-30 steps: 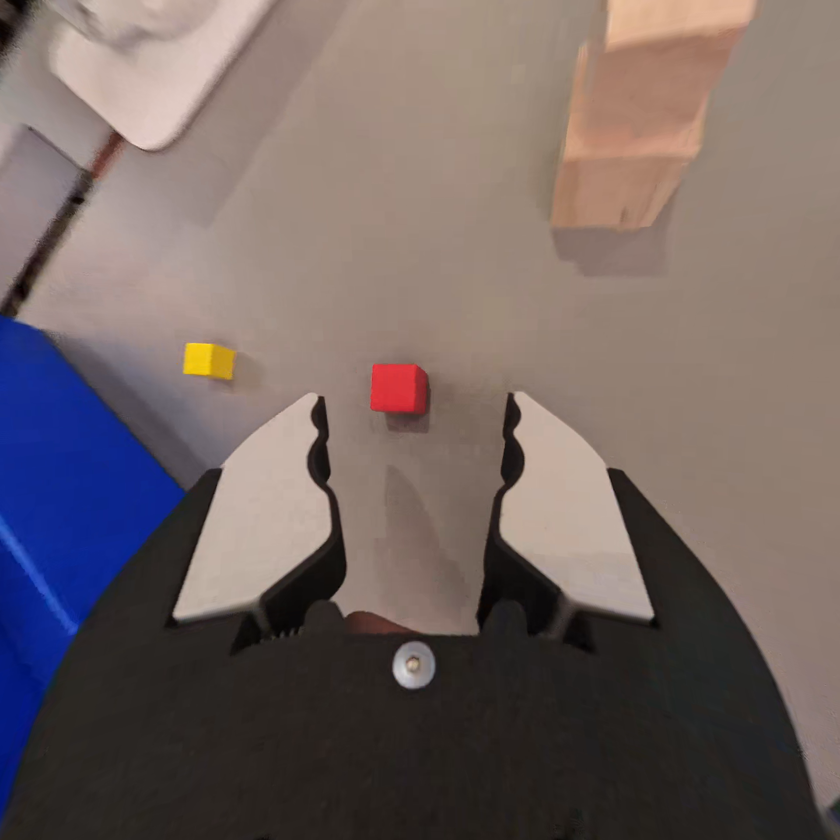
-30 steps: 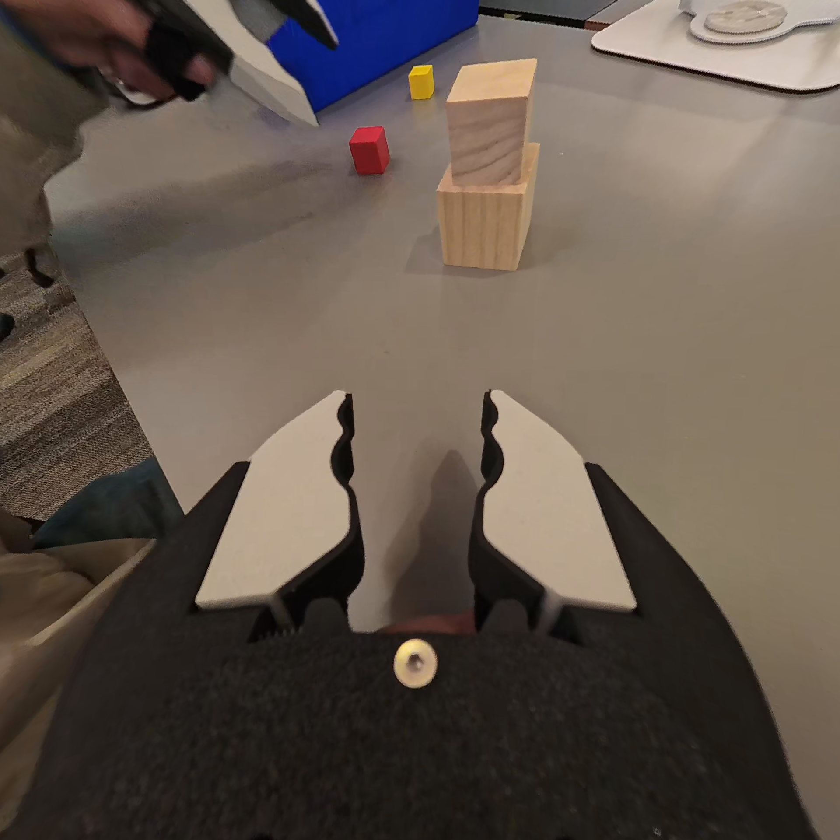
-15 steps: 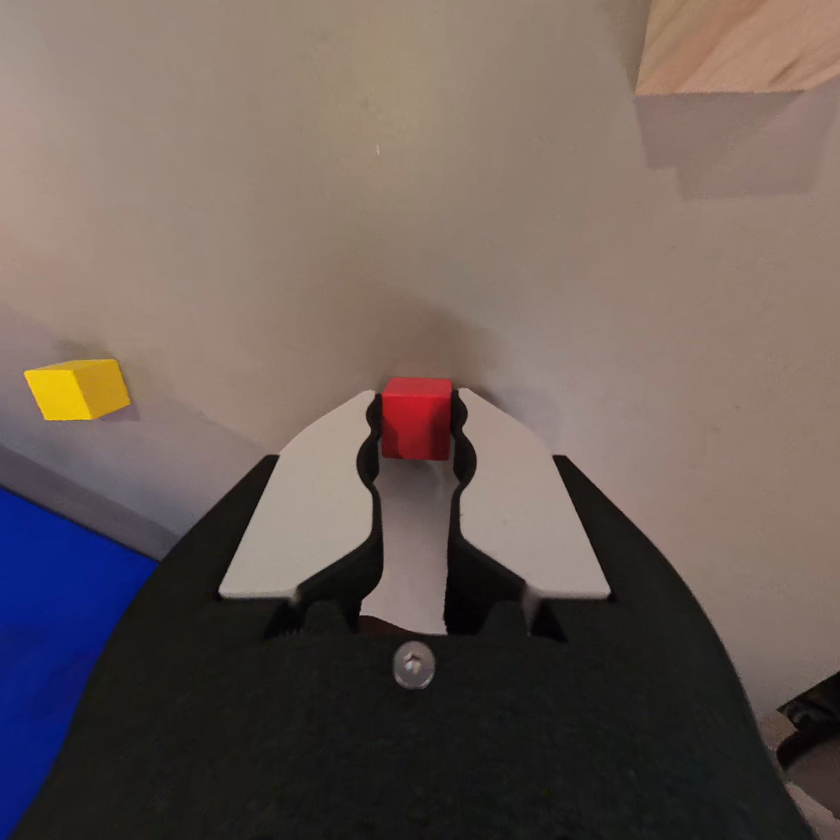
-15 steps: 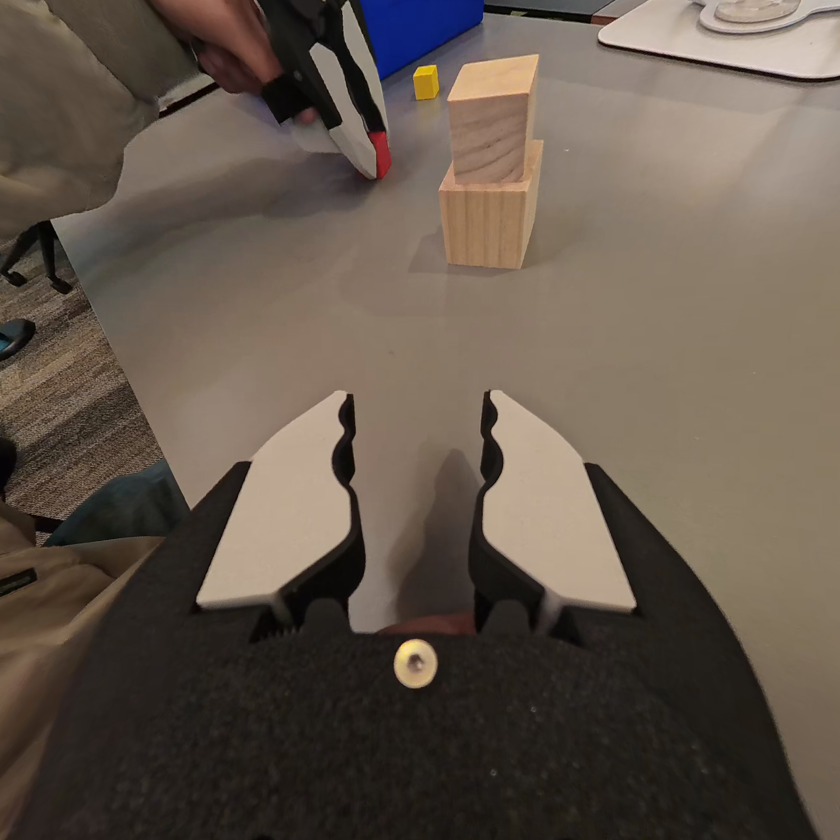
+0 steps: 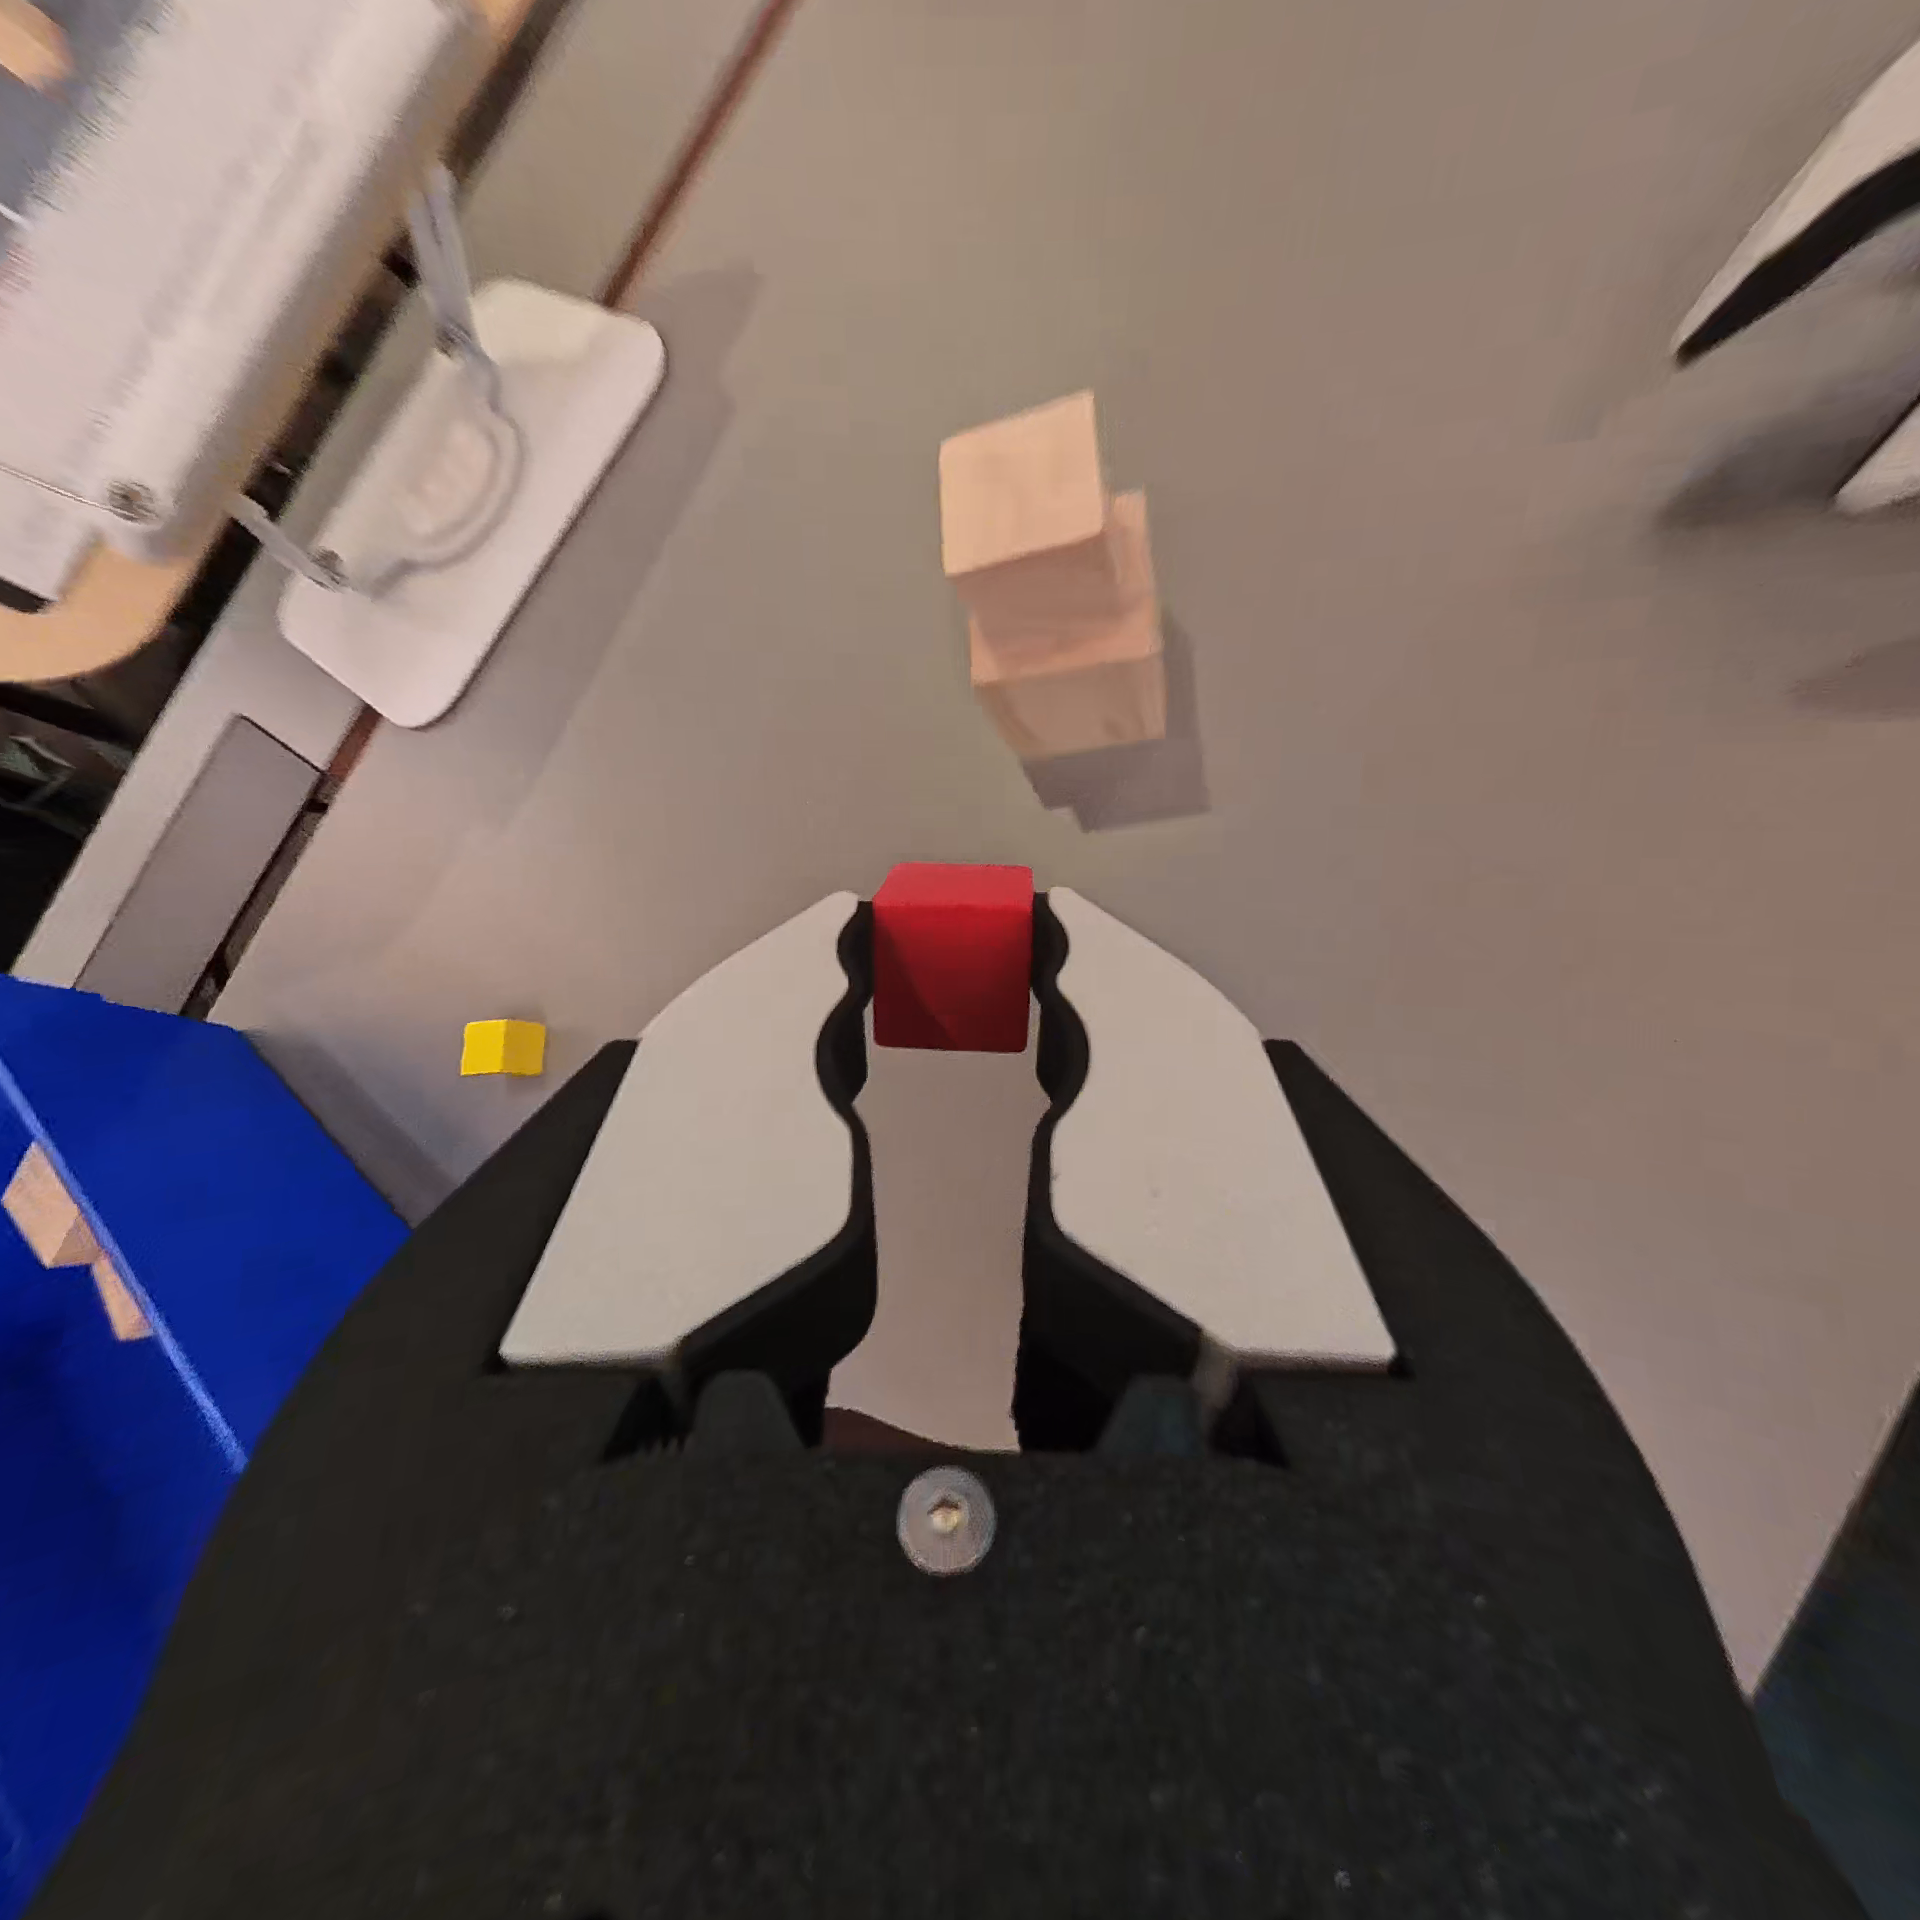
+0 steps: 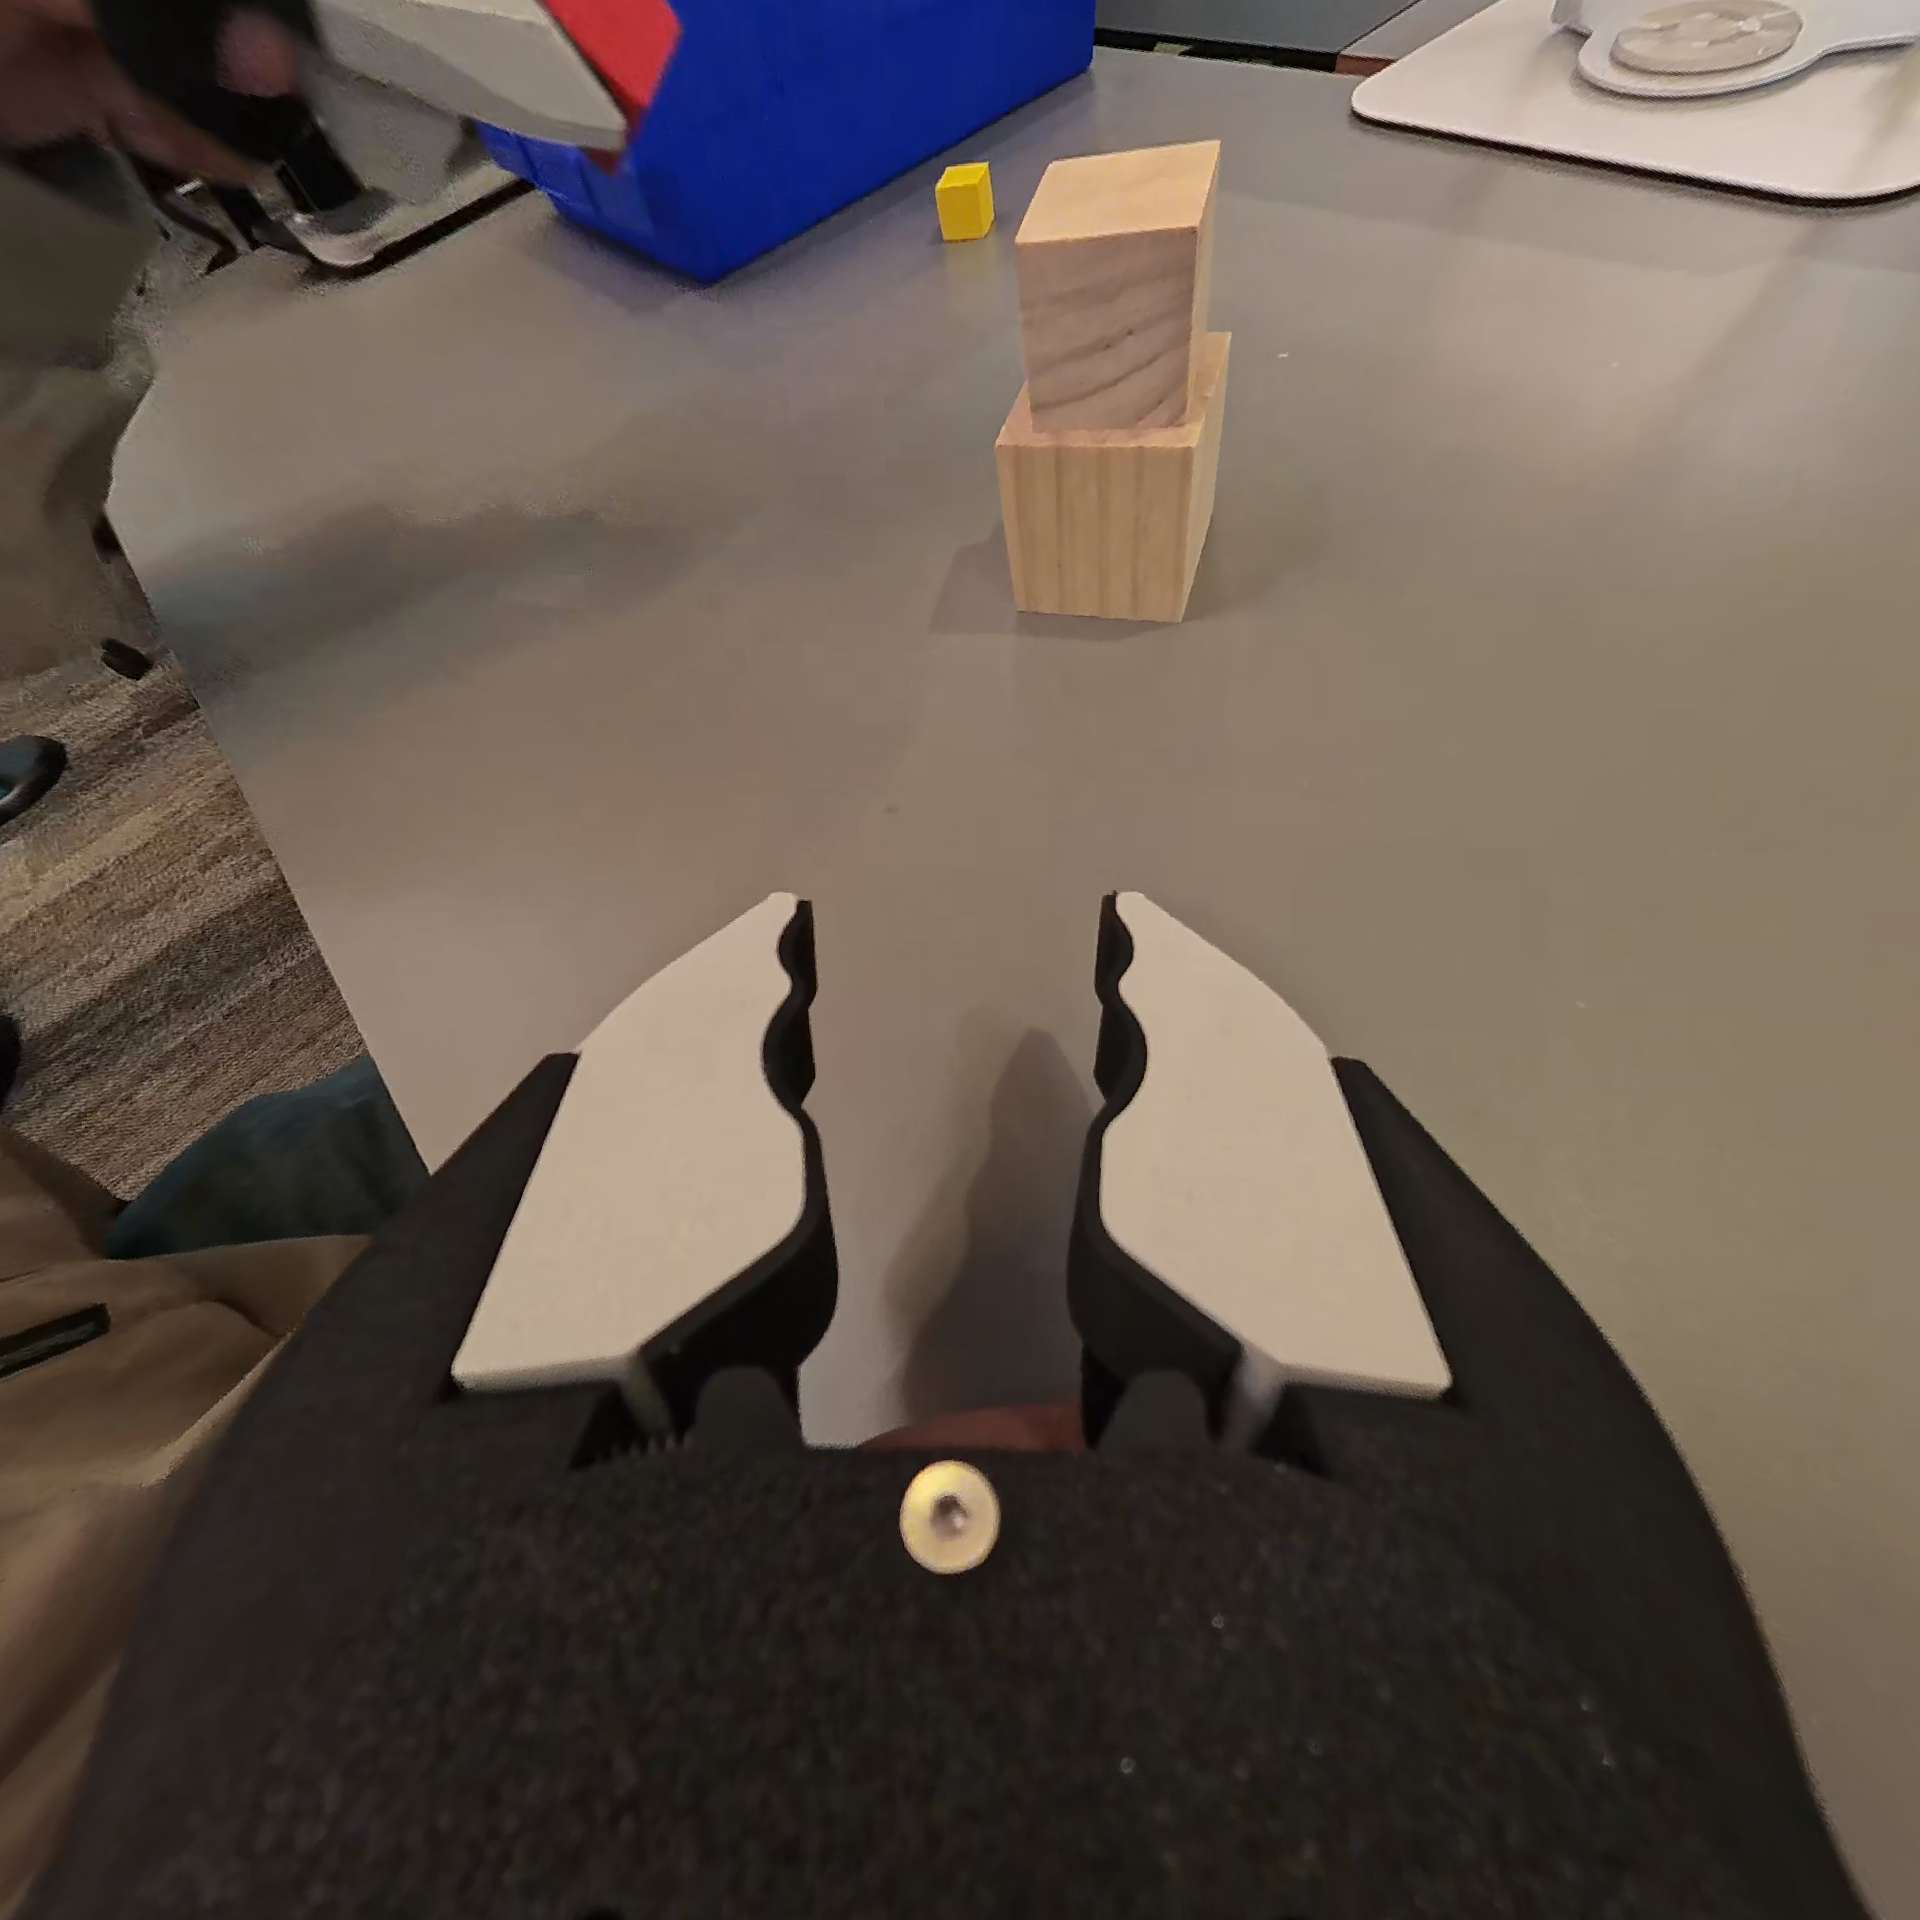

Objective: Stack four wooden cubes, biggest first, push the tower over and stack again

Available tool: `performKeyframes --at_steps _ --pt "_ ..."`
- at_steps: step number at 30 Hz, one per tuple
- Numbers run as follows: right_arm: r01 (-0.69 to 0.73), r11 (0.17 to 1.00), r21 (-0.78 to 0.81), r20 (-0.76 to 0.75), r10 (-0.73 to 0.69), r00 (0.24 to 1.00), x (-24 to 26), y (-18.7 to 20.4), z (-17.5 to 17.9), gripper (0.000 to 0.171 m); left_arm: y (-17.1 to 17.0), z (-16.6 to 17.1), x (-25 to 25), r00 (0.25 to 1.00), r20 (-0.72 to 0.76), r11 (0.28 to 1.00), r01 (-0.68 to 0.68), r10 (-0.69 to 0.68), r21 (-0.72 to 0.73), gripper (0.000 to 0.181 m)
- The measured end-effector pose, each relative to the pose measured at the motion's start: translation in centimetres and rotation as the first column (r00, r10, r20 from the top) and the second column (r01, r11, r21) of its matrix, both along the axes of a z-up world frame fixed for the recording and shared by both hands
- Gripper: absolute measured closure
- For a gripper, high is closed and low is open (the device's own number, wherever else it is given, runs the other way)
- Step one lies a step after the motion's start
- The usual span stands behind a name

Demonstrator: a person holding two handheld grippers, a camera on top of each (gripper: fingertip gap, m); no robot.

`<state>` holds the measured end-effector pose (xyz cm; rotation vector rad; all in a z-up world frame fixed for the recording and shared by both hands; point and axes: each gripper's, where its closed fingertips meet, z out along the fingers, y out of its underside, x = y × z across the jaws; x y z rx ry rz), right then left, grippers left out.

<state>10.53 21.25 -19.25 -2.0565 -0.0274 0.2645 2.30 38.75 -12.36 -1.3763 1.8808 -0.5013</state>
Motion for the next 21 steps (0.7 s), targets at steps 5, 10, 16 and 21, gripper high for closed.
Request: performKeyframes --at_steps 5,10,16,21 --pt "0.004 1.000 0.000 -0.001 -0.004 1.000 0.1 0.0 0.0 0.119 -3.2 0.4 -1.1 0.995 0.078 0.996 -0.054 0.060 -0.078 0.153" --pt "-0.002 1.000 -0.006 0.024 0.002 1.000 0.1 0.2 -0.1 0.119 -3.5 1.3 2.2 0.997 -0.048 0.996 -0.058 0.054 -0.068 0.153" --pt "-0.004 1.000 -0.008 0.036 0.004 0.999 0.0 0.2 -0.1 0.119 -2.6 0.9 9.3 0.964 -0.266 0.989 -0.041 0.001 -0.145 0.153" --pt "-0.004 1.000 -0.009 0.040 0.005 0.999 -0.1 0.0 -0.2 0.119 -2.2 -1.2 11.6 0.905 -0.420 0.979 -0.024 -0.065 -0.202 0.153"
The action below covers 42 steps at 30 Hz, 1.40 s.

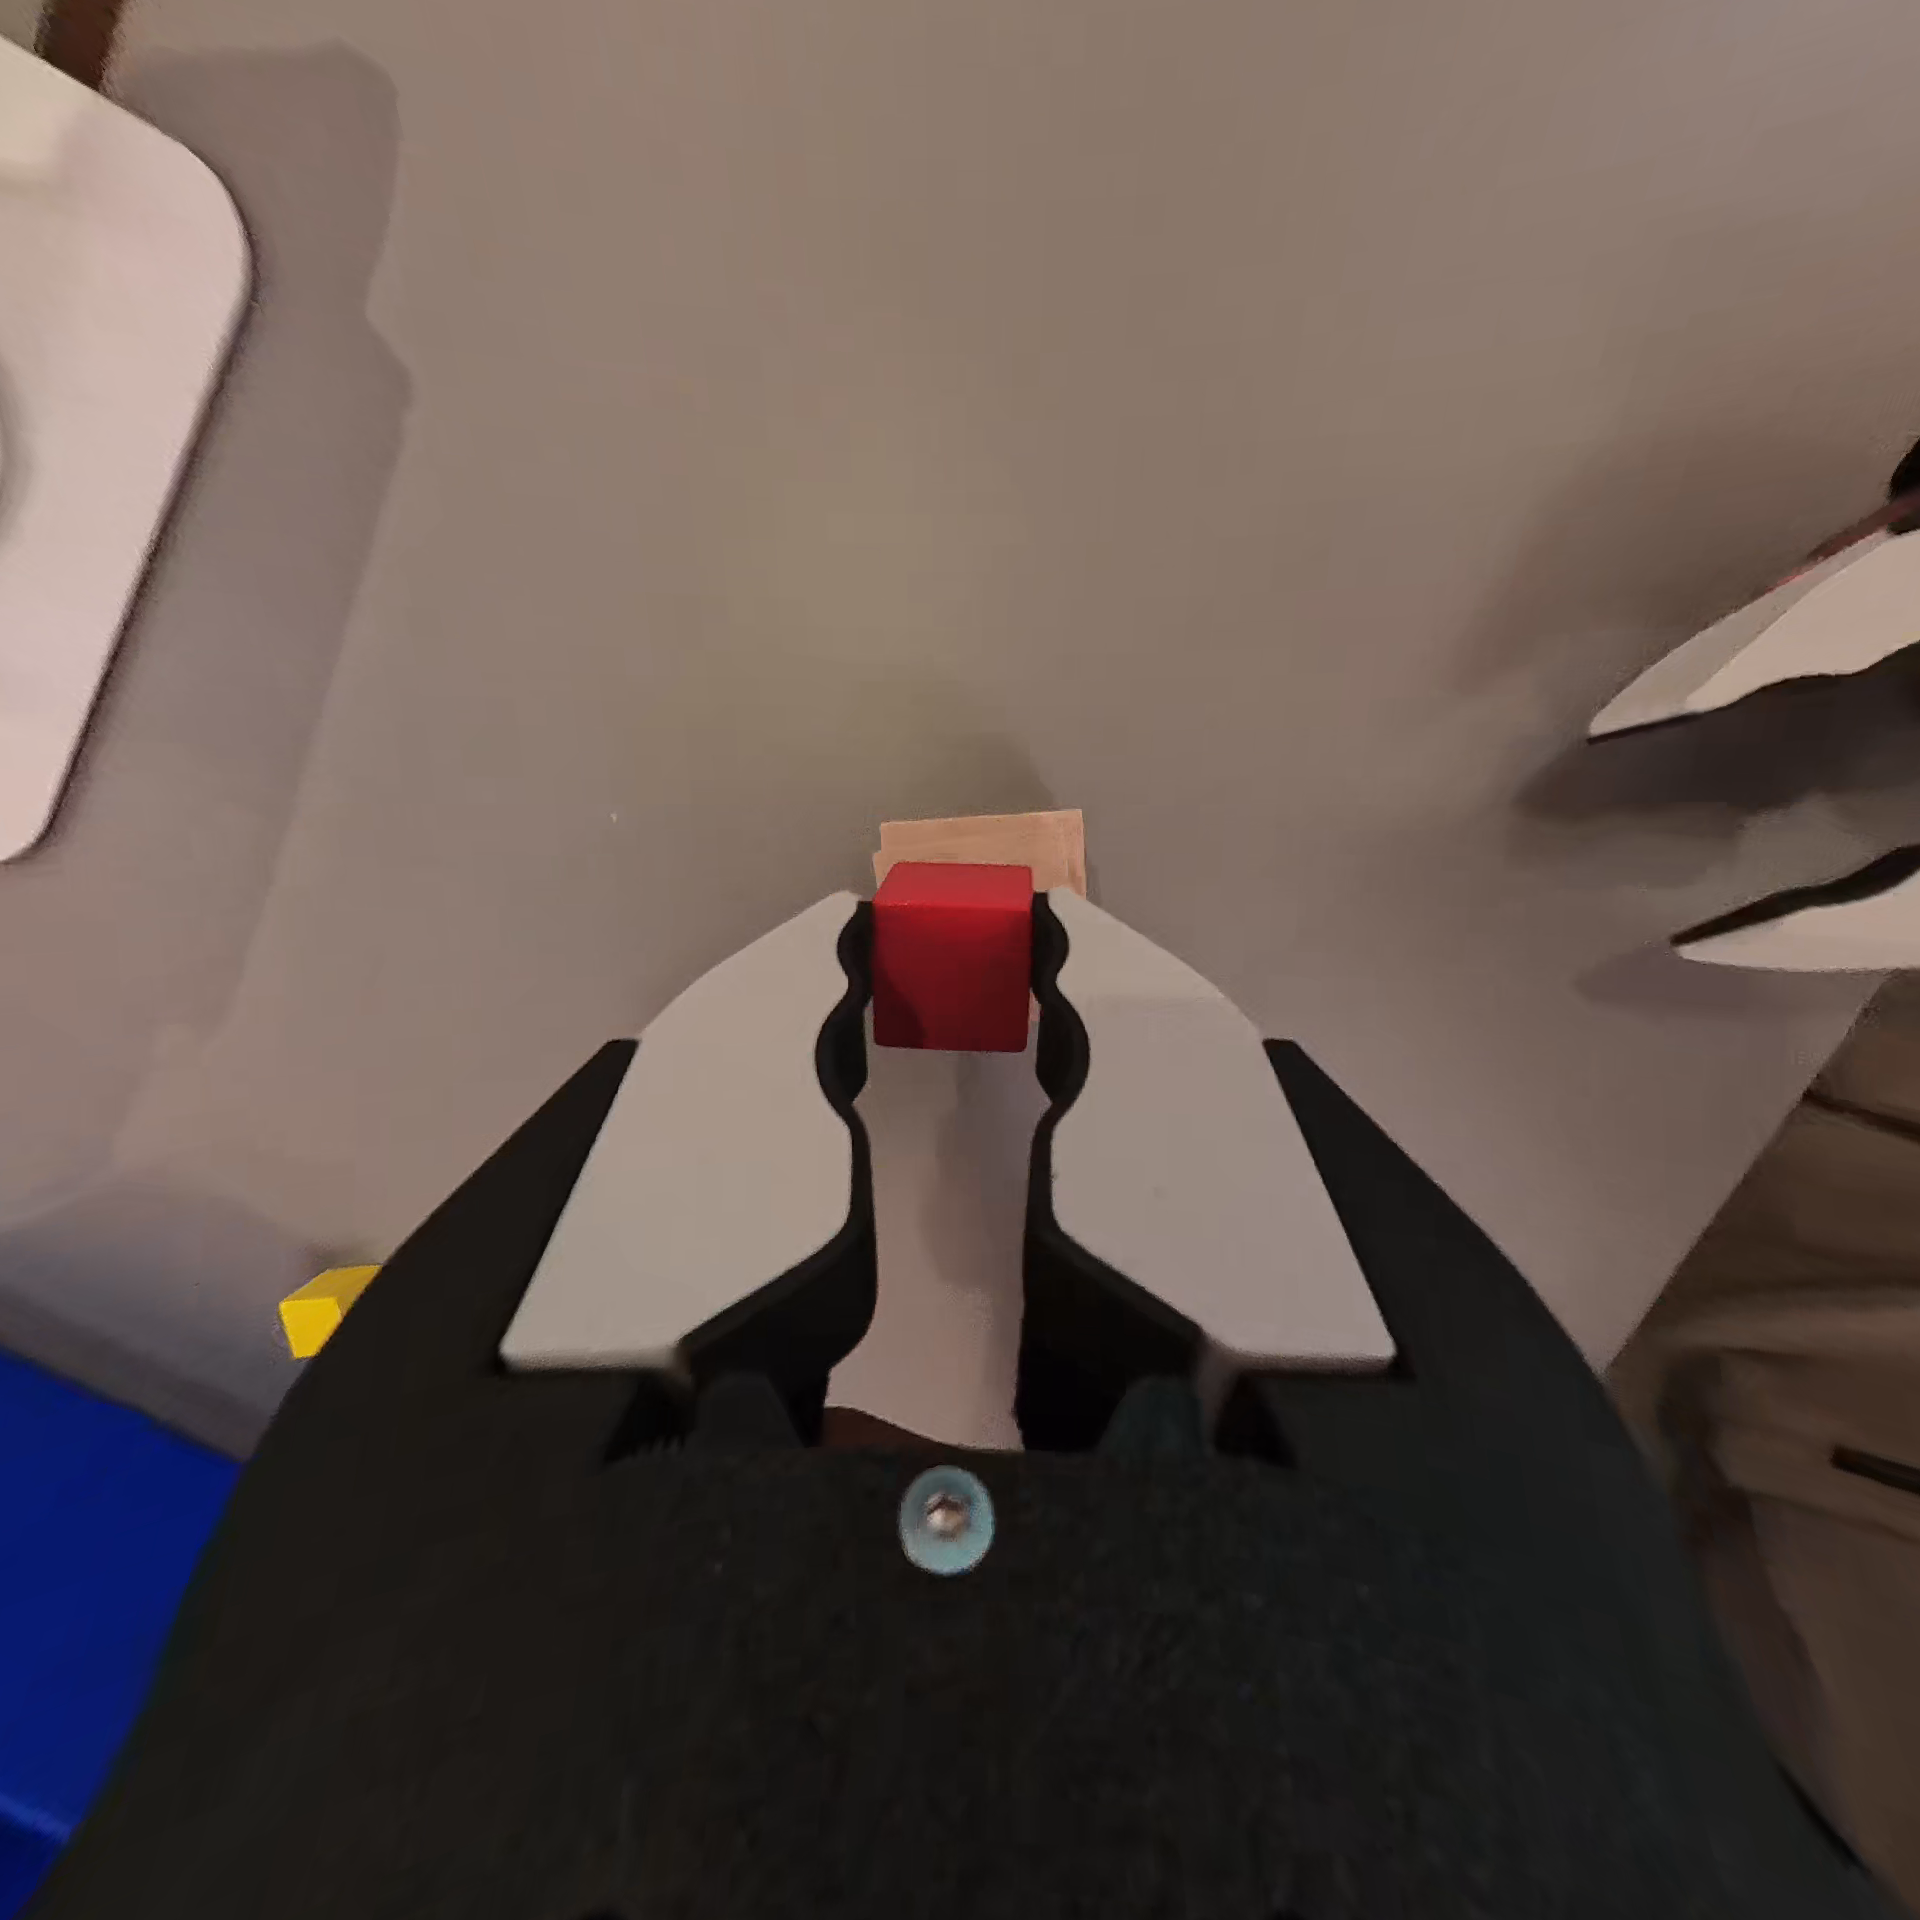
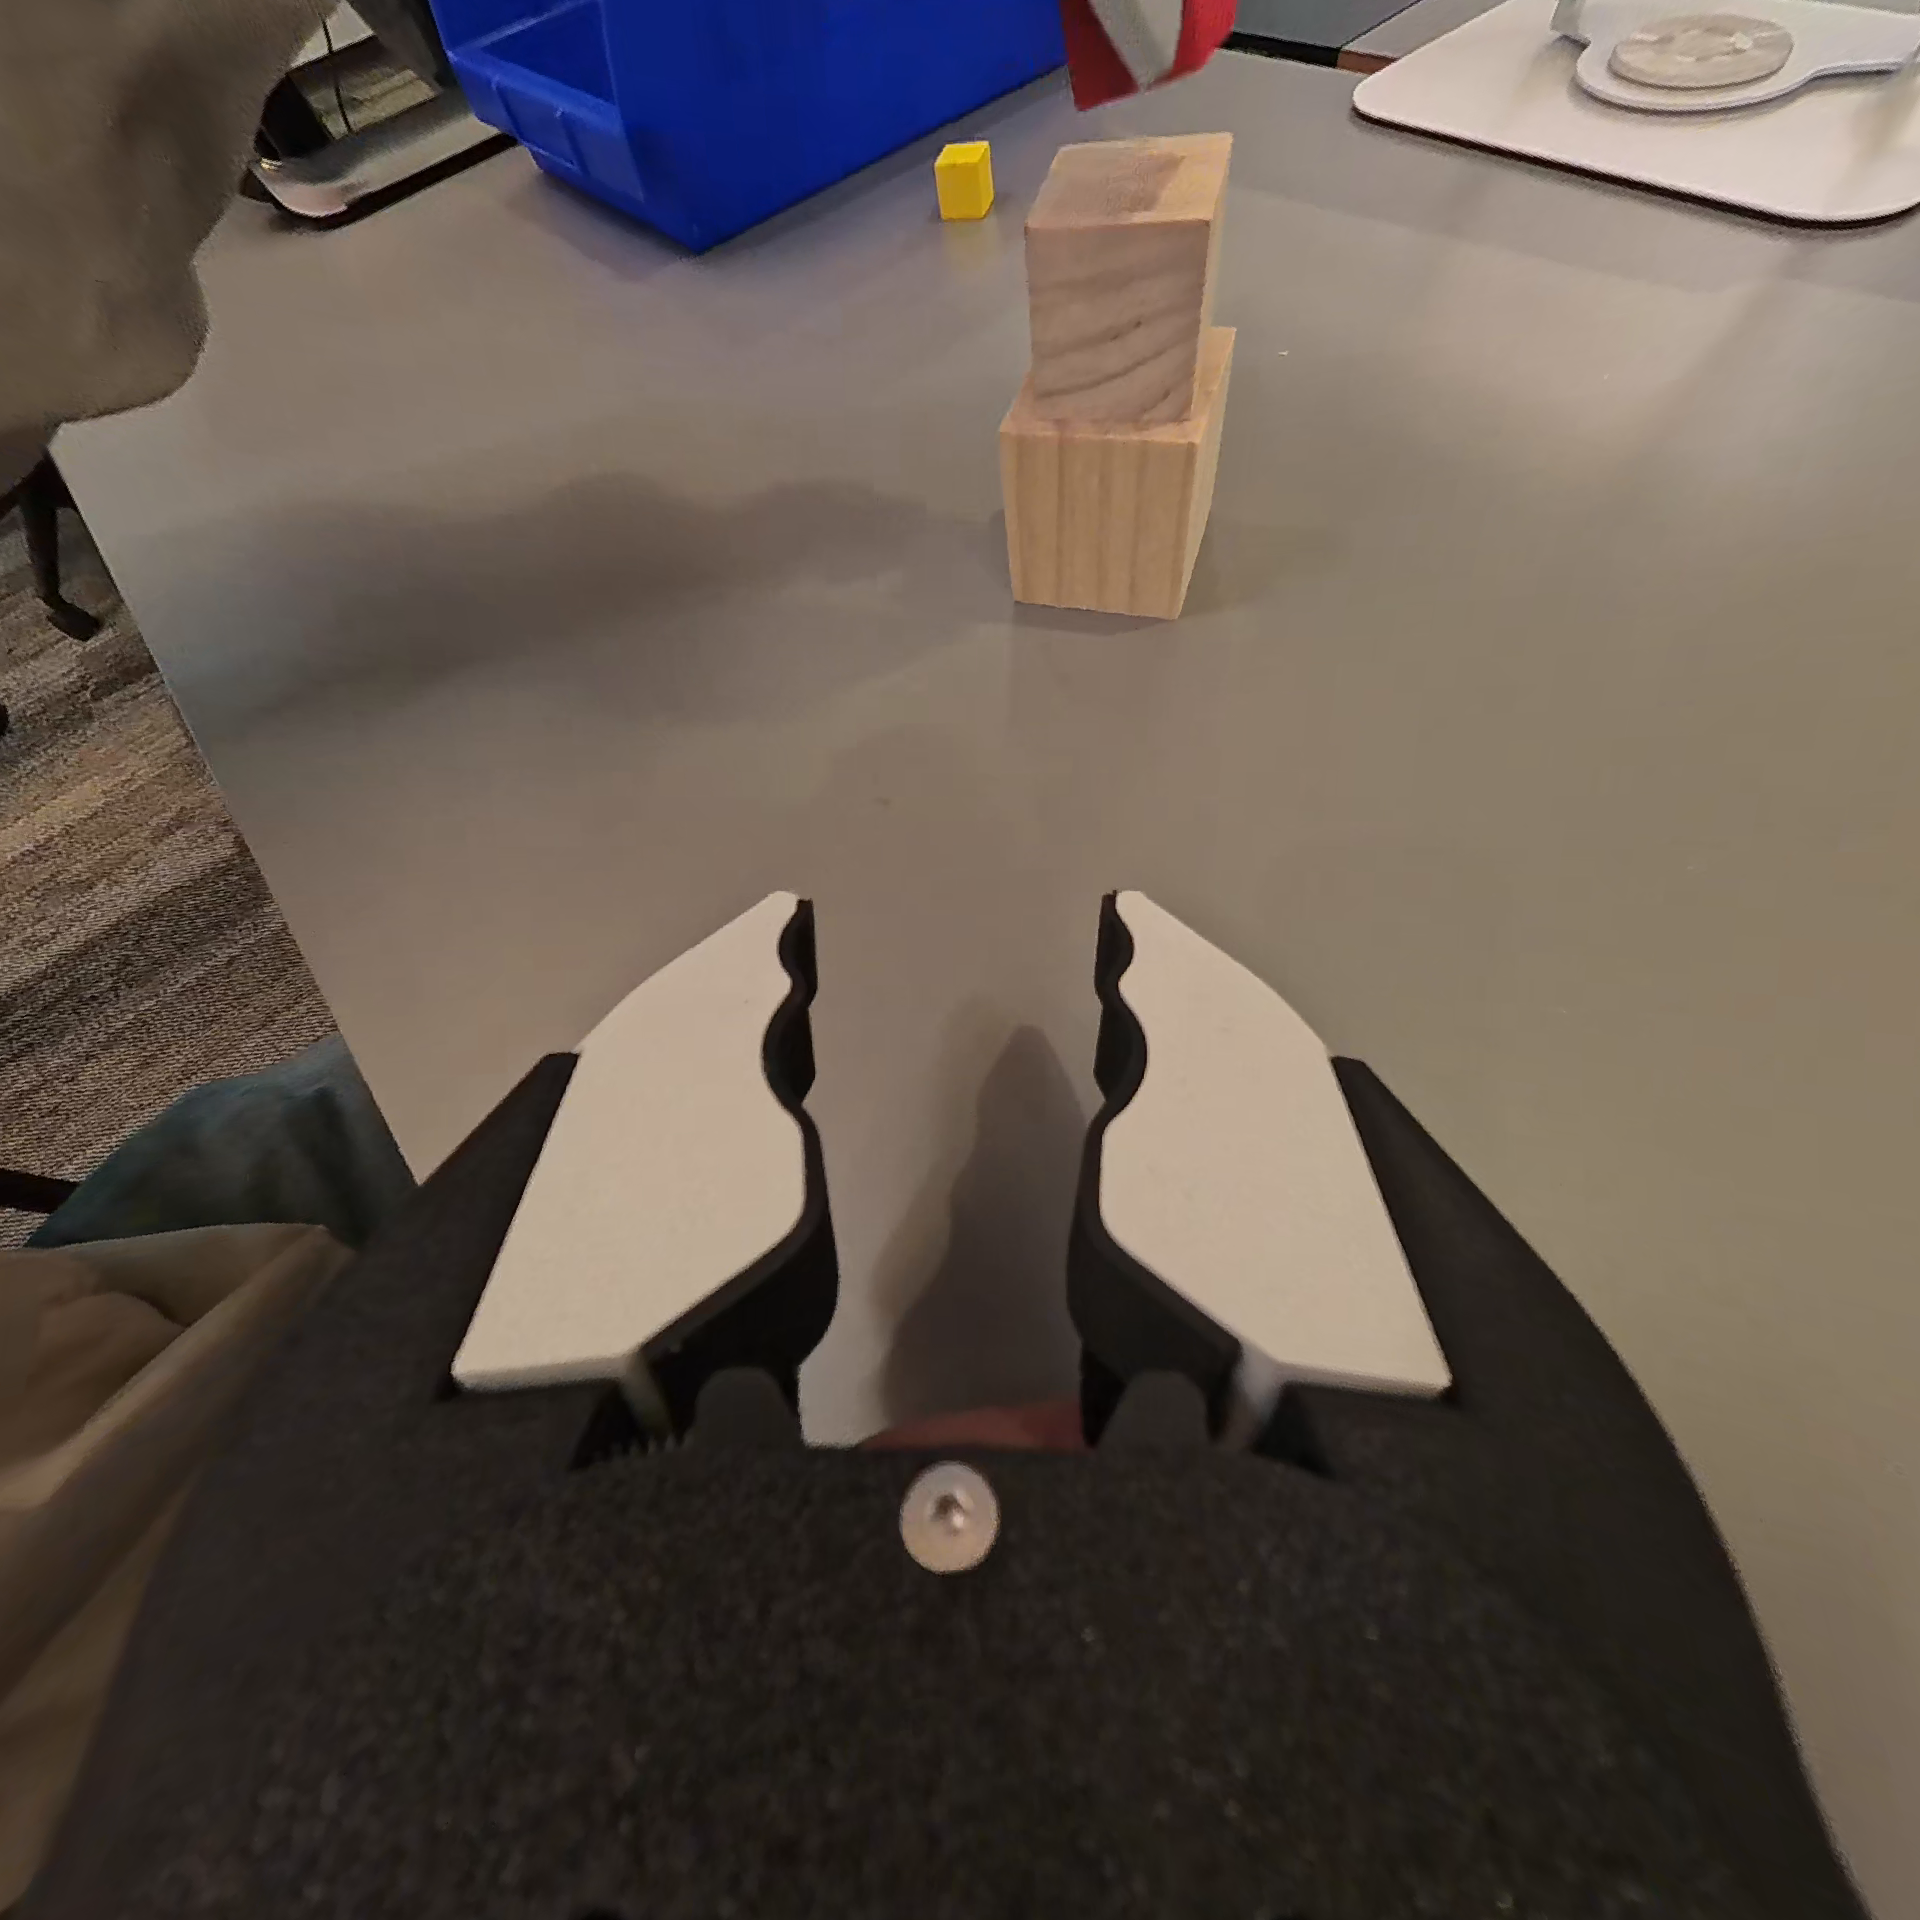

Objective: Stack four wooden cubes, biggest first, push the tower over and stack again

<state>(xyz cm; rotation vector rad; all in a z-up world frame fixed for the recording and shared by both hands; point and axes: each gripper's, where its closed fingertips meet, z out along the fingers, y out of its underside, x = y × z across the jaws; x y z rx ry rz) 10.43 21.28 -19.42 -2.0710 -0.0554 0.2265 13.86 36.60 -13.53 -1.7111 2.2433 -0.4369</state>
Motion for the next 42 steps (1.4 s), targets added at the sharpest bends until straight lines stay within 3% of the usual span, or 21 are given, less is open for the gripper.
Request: performKeyframes --at_steps 8,18,22,24,27,30,33,35,38,42 --pt "-0.006 1.000 -0.003 0.000 0.006 1.000 -0.1 0.0 0.0 0.119 0.0 -1.4 0.0 0.995 -0.091 0.999 -0.031 0.034 0.035 0.153" --pt "-0.012 1.000 -0.008 0.001 0.012 1.000 -0.2 -0.1 -0.1 0.119 -0.4 -1.4 0.1 0.994 -0.087 0.996 -0.063 0.068 0.058 0.153" --pt "-0.014 1.000 -0.009 -0.004 0.014 1.000 -0.2 -0.1 -0.1 0.119 -0.3 -0.3 -0.1 0.996 -0.036 0.996 -0.081 0.082 0.049 0.125" --pt "-0.013 1.000 -0.008 -0.007 0.013 1.000 -0.2 -0.1 -0.1 0.119 0.0 1.5 -1.0 0.996 0.031 0.995 -0.086 0.085 0.049 0.114" --pt "-0.009 1.000 -0.004 -0.013 0.009 1.000 -0.1 -0.2 -0.1 0.119 0.8 5.4 -3.3 0.958 0.249 0.988 -0.151 0.140 0.027 0.116" --pt "-0.006 1.000 -0.004 -0.019 0.006 1.000 -0.1 -0.1 -0.1 0.120 2.7 7.8 -7.3 0.823 0.516 0.949 -0.310 0.236 0.061 0.116" --pt "-0.009 1.000 -0.009 -0.018 0.008 1.000 -0.1 -0.1 -0.1 0.120 5.0 7.3 -12.5 0.690 0.670 0.858 -0.489 0.273 0.154 0.121" --pt "-0.009 1.000 -0.011 -0.017 0.009 1.000 -0.1 -0.1 -0.2 0.120 6.2 6.0 -15.6 0.661 0.691 0.785 -0.579 0.293 0.221 0.126" --pt "-0.015 1.000 -0.021 -0.019 0.015 1.000 -0.2 0.0 -0.3 0.120 7.3 3.6 -17.6 0.716 0.615 0.762 -0.586 0.330 0.274 0.123" --pt "-0.022 0.999 -0.024 -0.022 0.021 1.000 -0.2 0.2 -0.4 0.120 9.6 2.4 -15.5 0.839 0.476 0.817 -0.456 0.263 0.352 0.123"
